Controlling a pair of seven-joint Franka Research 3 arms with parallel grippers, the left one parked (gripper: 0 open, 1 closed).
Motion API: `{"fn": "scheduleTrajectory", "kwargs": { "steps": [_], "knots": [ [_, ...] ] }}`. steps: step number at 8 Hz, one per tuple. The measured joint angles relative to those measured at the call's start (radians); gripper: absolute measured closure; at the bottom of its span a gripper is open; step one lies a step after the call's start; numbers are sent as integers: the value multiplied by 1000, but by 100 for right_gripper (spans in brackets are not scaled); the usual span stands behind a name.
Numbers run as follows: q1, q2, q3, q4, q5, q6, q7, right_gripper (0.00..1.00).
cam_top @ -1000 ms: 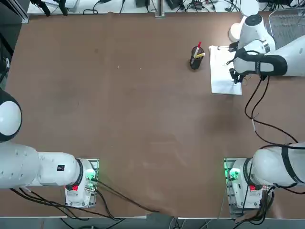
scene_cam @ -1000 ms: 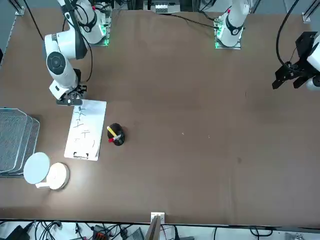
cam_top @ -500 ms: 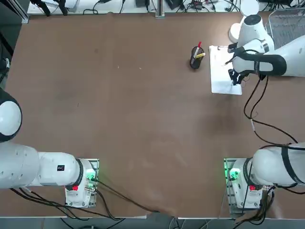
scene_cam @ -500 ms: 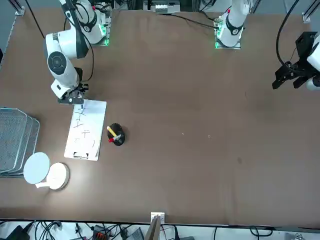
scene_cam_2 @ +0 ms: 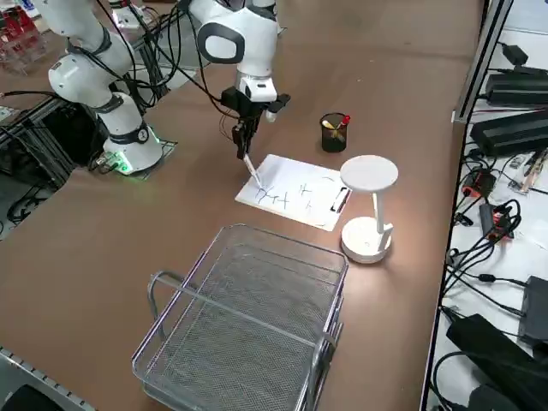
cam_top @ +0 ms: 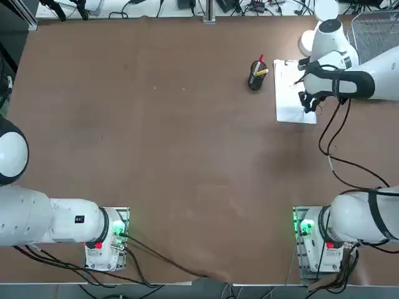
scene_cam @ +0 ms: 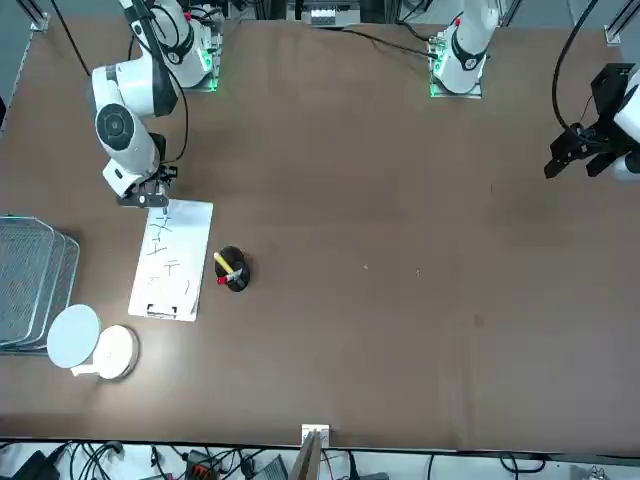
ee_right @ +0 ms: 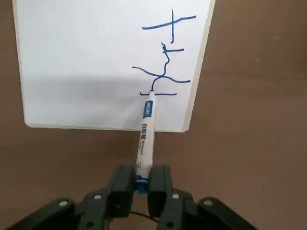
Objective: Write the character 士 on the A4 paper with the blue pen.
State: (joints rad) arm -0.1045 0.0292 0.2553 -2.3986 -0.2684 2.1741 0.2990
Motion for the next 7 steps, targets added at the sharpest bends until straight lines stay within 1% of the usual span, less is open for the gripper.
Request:
{"fn": "scheduleTrajectory", "kwargs": {
  "steps": [2, 4, 5, 7],
  "knots": [
    [0, -4, 2, 0, 22, -16, 1, 81],
    [0, -15, 27, 12, 26, -36, 1, 81],
    [0, -26, 42, 31, 26, -54, 1, 81],
    [0, -48, 52, 107, 26, -129, -9, 81]
  ]
}}
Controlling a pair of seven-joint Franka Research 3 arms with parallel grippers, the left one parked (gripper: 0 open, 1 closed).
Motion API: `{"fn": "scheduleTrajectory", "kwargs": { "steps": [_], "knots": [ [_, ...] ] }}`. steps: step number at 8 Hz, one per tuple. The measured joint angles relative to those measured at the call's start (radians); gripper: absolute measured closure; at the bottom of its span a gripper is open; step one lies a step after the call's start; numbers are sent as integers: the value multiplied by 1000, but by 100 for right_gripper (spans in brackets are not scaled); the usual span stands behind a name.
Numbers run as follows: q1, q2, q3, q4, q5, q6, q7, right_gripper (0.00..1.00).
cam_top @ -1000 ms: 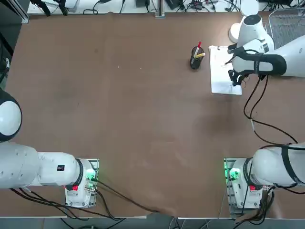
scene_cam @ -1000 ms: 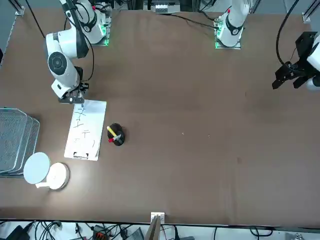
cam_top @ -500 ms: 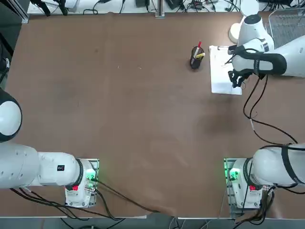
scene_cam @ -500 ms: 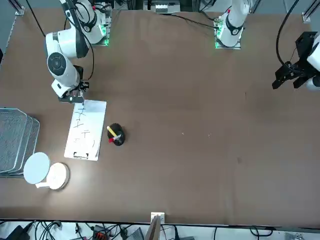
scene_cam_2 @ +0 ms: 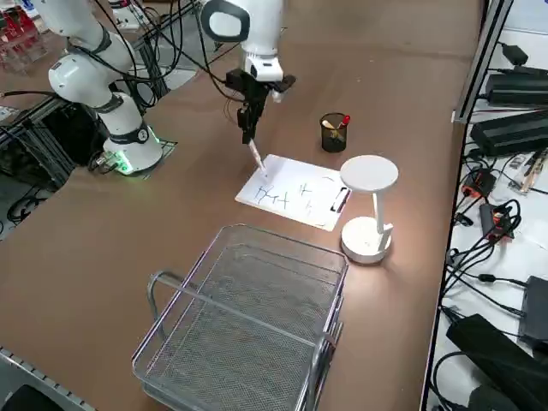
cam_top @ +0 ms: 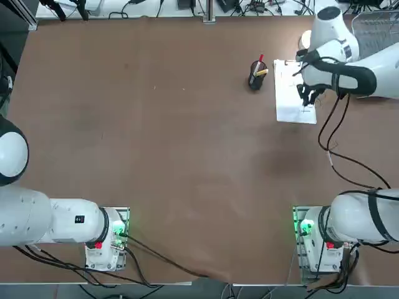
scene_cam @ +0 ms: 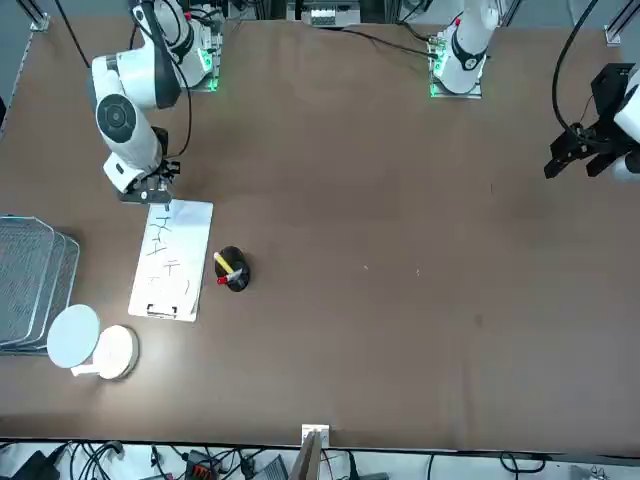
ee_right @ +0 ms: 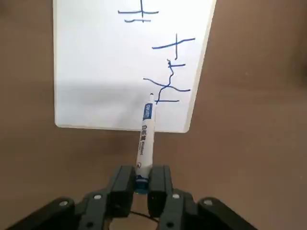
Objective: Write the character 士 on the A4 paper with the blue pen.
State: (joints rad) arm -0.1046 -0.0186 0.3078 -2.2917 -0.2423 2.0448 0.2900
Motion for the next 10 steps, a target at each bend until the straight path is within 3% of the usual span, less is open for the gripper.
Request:
{"fn": "scheduleTrajectory", "kwargs": {
  "steps": [4, 10],
  "knots": [
    [0, -12, 1, 230, 45, -150, -87, 81],
    [70, 69, -1, 473, 245, -177, -79, 81]
  ]
}}
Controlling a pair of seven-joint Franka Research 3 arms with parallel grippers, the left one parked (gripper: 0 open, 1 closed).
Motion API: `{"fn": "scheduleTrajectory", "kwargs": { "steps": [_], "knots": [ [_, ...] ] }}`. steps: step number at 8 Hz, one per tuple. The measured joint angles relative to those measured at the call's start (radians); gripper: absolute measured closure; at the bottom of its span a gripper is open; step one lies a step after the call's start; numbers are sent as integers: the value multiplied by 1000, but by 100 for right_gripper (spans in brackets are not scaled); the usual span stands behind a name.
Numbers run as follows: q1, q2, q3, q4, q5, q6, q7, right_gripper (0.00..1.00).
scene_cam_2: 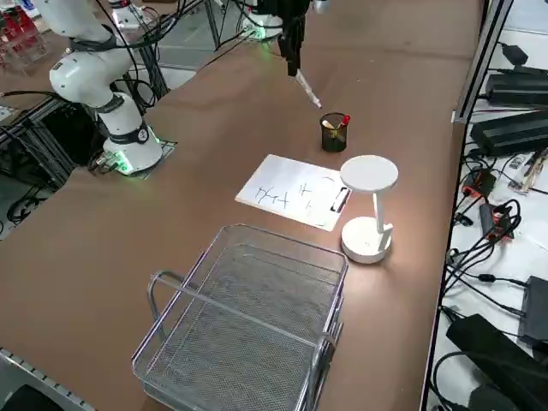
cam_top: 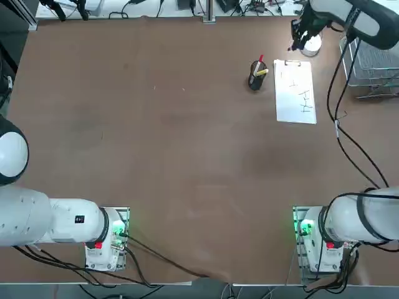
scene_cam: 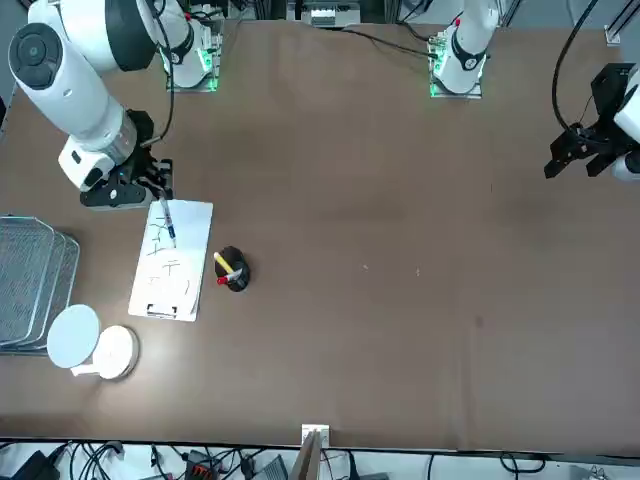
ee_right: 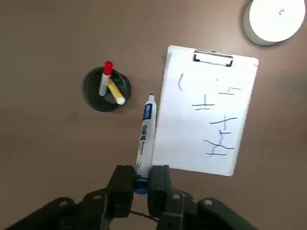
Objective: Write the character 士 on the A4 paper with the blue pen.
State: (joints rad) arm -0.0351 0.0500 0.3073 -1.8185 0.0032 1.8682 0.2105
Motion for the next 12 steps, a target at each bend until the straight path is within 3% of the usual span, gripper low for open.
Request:
{"fn": "scheduleTrajectory", "kwargs": {
  "steps": [7, 9, 12],
  "knots": [
    [211, 232, -214, 245, 210, -76, 133, 81],
    [246, 294, -234, 268, 237, -75, 147, 81],
    [273, 355, -235, 274, 240, -59, 170, 81]
  ]
}}
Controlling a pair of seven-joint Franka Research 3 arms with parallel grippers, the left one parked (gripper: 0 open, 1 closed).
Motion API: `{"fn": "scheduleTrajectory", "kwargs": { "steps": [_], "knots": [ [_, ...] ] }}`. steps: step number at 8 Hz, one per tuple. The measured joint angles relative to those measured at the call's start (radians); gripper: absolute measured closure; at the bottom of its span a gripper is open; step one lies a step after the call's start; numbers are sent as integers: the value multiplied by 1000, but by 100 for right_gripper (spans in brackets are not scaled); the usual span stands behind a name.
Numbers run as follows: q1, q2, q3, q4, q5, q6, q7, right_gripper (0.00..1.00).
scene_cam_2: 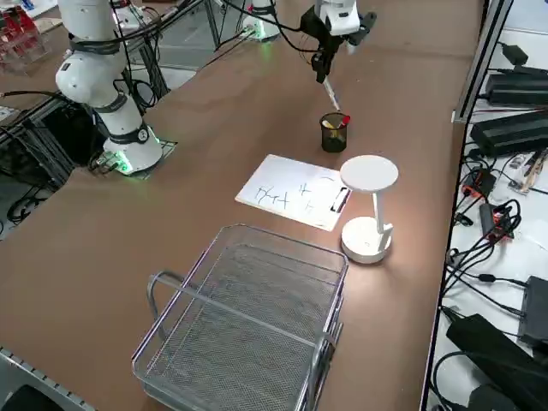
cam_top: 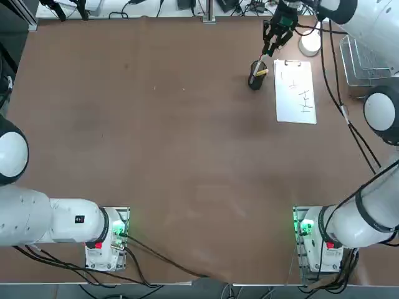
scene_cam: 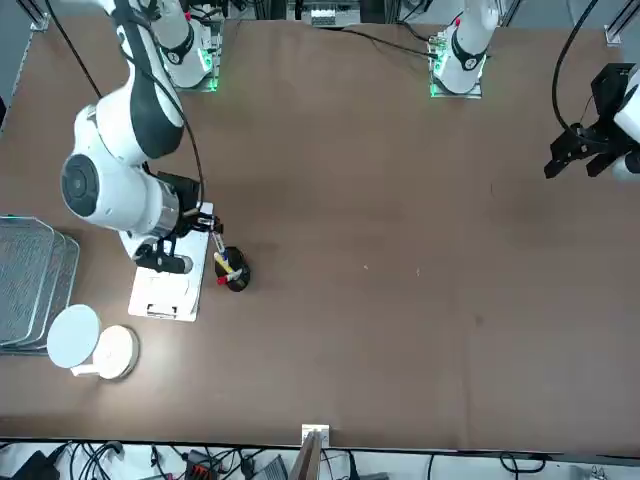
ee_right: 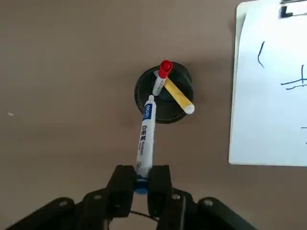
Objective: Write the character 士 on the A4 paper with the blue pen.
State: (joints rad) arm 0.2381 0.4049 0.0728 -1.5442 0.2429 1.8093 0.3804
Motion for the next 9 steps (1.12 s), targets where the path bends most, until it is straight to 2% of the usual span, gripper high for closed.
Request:
{"fn": "scheduleTrajectory", "kwargs": {
  "steps": [4, 9],
  "knots": [
    [1, 54, -4, -5, 1, 9, 1, 81],
    [9, 117, -4, -19, 10, 78, 5, 82]
  ]
}}
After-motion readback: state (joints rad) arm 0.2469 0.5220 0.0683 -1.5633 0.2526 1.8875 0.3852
